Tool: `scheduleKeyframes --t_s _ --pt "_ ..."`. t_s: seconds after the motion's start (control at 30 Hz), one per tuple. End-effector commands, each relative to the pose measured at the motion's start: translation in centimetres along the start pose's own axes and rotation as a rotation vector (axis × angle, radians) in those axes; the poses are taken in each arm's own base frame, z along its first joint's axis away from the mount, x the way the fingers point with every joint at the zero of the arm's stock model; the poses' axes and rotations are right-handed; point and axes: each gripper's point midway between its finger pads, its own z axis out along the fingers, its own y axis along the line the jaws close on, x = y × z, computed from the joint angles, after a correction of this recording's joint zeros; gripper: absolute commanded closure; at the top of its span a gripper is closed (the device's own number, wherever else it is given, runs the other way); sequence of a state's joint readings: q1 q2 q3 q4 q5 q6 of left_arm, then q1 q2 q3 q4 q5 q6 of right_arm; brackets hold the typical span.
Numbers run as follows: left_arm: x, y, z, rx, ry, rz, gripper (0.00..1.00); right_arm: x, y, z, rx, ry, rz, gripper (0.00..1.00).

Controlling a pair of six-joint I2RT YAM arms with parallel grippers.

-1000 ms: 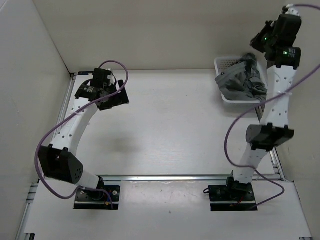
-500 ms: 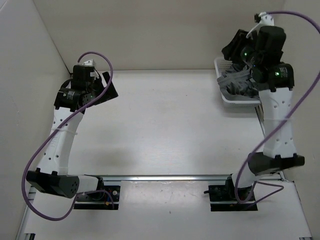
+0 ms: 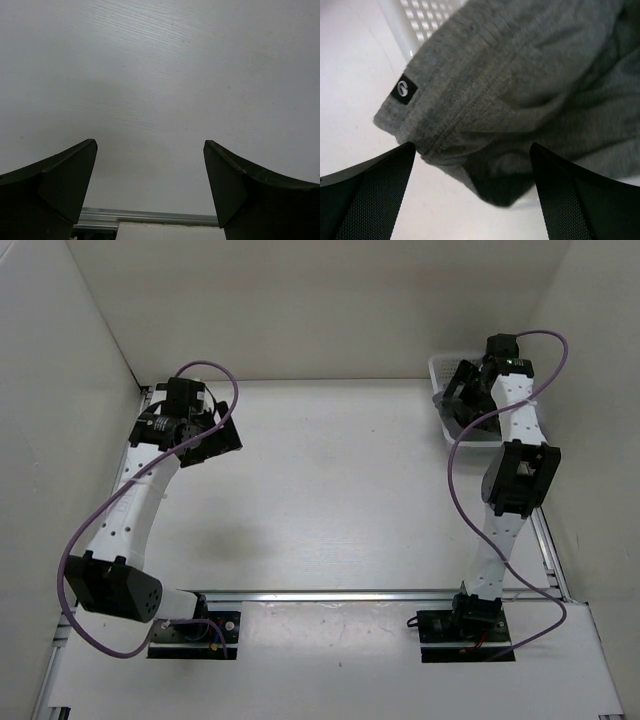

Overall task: Fold and stack the shorts
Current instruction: Grab the shorts from the pile

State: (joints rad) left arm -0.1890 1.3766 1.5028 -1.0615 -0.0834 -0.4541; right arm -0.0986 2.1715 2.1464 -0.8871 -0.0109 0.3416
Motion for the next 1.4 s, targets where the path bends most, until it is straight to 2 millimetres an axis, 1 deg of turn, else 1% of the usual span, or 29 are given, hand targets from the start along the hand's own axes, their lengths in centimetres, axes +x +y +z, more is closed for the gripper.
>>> scheduleKeyframes --t_s 0.0,0.03,0.07,0.1,0.13,0.17,0.2,0.23,0.27,0.3,0.33,0.37,0.47,0.5,0.53,0.57,0.67,0.7,0.73,0.77,0.87,0.9,0.93,1.0,1.13,1.2,1.23,1.3,1.37 --pt "-0.2 0.2 0.6 -0.021 -0.005 -0.007 0.00 -3.4 0.2 0.5 -0.037 -0.068 0.043 0.00" --pt "-0.1 0.3 0.8 -0.028 0.009 -0.006 0.00 -3.6 -0.1 1.1 -0.044 -0.063 0.076 0.00" --pt "0.1 0.2 1.3 -0.038 0.018 0.003 0.00 -3.7 0.3 1.6 -0.065 -0.061 0.075 0.05" --pt "-0.2 0.1 1.1 -0.034 0.010 0.002 0.00 -3.6 0.0 2.3 -0.078 -0.046 0.096 0.14" --pt "-0.1 0.2 1.6 -0.048 0.018 0.003 0.00 -4.2 0.6 2.1 -0.104 -0.063 0.107 0.39" --pt "0.0 0.3 1.9 -0.053 0.026 0.004 0.00 -4.6 0.2 2.1 -0.103 -0.074 0.113 0.56" --pt "0.0 0.3 1.9 -0.053 0.027 0.004 0.00 -5.2 0.3 1.2 -0.104 -0.101 0.123 0.70" --pt "0.0 0.3 1.9 -0.053 0.027 0.004 0.00 -5.0 0.3 1.0 -0.104 -0.103 0.123 0.91" --pt "0.0 0.3 1.9 -0.053 0.027 0.004 0.00 -5.7 0.3 0.5 -0.104 -0.137 0.120 0.99" --pt "0.2 0.0 2.1 -0.052 0.036 0.003 0.00 -6.1 0.6 -0.9 -0.114 -0.162 0.116 1.00" --pt "0.2 0.0 2.1 -0.052 0.036 0.003 0.00 -6.5 0.8 -1.7 -0.122 -0.184 0.113 1.00" --pt "0.2 0.0 2.1 -0.052 0.036 0.003 0.00 -7.5 1.4 -3.8 -0.141 -0.233 0.105 1.00" --pt "0.4 -0.4 2.1 -0.045 0.038 0.012 0.00 -8.5 2.5 -7.5 -0.188 -0.295 0.080 1.00" --pt "0.4 -0.4 2.1 -0.045 0.038 0.012 0.00 -9.2 3.4 -9.8 -0.210 -0.343 0.052 1.00" --pt "0.5 -0.8 1.8 -0.028 0.036 0.018 0.00 -9.3 3.5 -10.7 -0.214 -0.358 0.041 1.00" --pt "0.8 -0.7 1.9 -0.032 0.044 0.019 0.00 -9.4 3.6 -11.4 -0.216 -0.366 0.039 0.92" --pt "0.8 -0.7 1.5 -0.023 0.028 0.017 0.00 -8.4 3.9 -11.8 -0.214 -0.332 -0.021 0.52" --pt "0.9 -0.6 1.3 -0.023 0.027 0.017 0.00 -7.6 3.8 -10.0 -0.200 -0.286 -0.053 0.38" --pt "0.9 -0.5 1.3 -0.023 0.027 0.017 0.00 -6.1 3.8 -9.2 -0.176 -0.226 -0.070 0.35" --pt "0.9 -0.5 1.3 -0.023 0.027 0.017 0.00 -5.4 3.2 -7.9 -0.128 -0.196 -0.082 0.33" --pt "0.9 -0.7 1.0 -0.010 0.023 0.016 0.00 -2.9 2.7 -5.5 -0.039 -0.134 -0.139 0.28" --pt "0.9 -0.7 1.0 -0.010 0.023 0.025 0.00 -2.5 3.0 -5.0 -0.022 -0.127 -0.166 0.22" --pt "0.9 -0.7 1.0 -0.010 0.023 0.025 0.00 -2.4 2.3 -4.7 0.012 -0.124 -0.175 0.18" --pt "0.9 -0.7 1.0 -0.010 0.023 0.025 0.00 -1.6 2.2 -3.1 0.026 -0.093 -0.181 0.12" --pt "1.2 -0.4 1.5 -0.028 0.034 0.027 0.00 -1.2 1.9 -0.9 0.060 -0.070 -0.188 0.10" --pt "1.6 -0.2 1.7 -0.034 0.045 0.028 0.00 -1.3 2.1 -0.9 0.076 -0.075 -0.195 0.12" --pt "1.6 -0.2 1.7 -0.034 0.045 0.028 0.00 -0.9 1.6 0.3 0.095 -0.054 -0.195 0.14" --pt "2.0 0.0 2.2 -0.043 0.063 0.031 0.00 -1.0 1.0 0.9 0.131 -0.056 -0.195 0.19" --pt "2.0 0.0 2.2 -0.043 0.063 0.031 0.00 -1.1 0.7 1.4 0.148 -0.057 -0.186 0.29"
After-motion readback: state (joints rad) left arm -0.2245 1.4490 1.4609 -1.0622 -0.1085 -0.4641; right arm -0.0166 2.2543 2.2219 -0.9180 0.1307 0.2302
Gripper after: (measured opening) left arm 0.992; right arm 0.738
